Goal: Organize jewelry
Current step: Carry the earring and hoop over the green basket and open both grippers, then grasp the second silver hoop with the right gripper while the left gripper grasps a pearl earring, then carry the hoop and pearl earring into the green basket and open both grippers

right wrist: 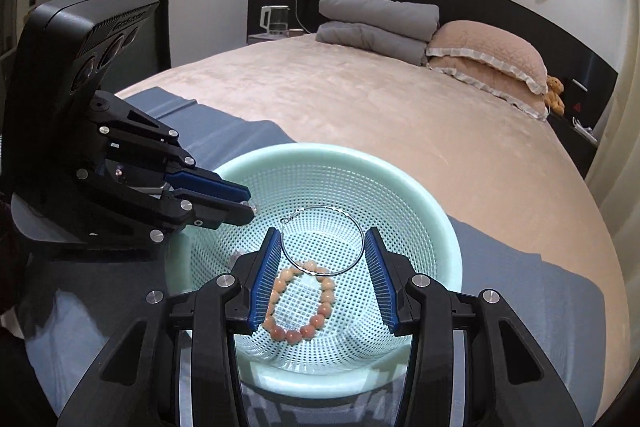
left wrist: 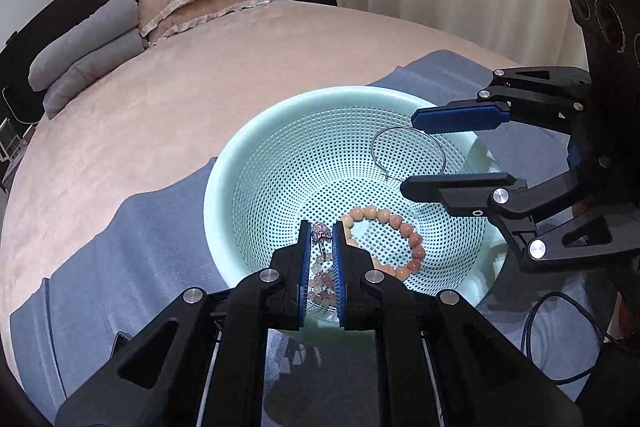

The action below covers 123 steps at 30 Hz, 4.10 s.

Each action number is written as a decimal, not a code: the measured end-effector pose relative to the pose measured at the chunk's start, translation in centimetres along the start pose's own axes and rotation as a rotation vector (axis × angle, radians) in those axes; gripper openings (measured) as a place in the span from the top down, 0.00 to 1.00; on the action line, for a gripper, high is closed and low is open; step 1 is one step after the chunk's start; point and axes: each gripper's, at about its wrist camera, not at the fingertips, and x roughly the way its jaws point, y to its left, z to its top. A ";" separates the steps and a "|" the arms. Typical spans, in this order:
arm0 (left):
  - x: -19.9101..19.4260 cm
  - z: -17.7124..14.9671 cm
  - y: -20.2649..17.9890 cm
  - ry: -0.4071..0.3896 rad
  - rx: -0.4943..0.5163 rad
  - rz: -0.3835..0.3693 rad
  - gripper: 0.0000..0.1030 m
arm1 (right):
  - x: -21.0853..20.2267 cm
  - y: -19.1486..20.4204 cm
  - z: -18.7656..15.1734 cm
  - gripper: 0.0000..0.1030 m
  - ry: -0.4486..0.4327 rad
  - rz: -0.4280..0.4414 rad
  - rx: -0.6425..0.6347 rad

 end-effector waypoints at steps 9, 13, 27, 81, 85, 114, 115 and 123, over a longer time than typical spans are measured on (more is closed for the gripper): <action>-0.5 -0.2 -0.1 -0.007 0.018 0.001 0.74 | -0.5 0.6 -0.2 0.59 0.005 -0.030 -0.021; -0.9 -0.3 -0.5 -0.007 0.046 0.013 0.66 | -0.8 0.6 -0.3 0.50 0.008 -0.046 -0.026; -4.5 -2.1 -0.5 -0.039 0.054 0.014 0.46 | -3.8 0.8 -1.1 0.38 0.005 -0.057 -0.032; -7.8 -16.6 -10.1 -0.024 0.237 -0.347 0.41 | -7.1 14.3 -14.7 0.57 0.098 0.285 -0.339; -7.9 -16.8 -10.7 -0.024 0.261 -0.367 0.46 | -6.8 14.4 -14.5 0.57 0.099 0.284 -0.340; -5.8 -15.8 -11.5 0.043 0.312 -0.332 0.95 | -8.1 12.3 -15.3 0.58 0.129 0.197 -0.327; -6.0 -15.9 -11.7 0.035 0.325 -0.330 0.89 | -8.1 12.1 -15.3 0.58 0.130 0.196 -0.321; -5.7 -15.8 -12.1 0.018 0.343 -0.319 0.49 | -8.1 11.1 -15.6 0.58 0.129 0.198 -0.279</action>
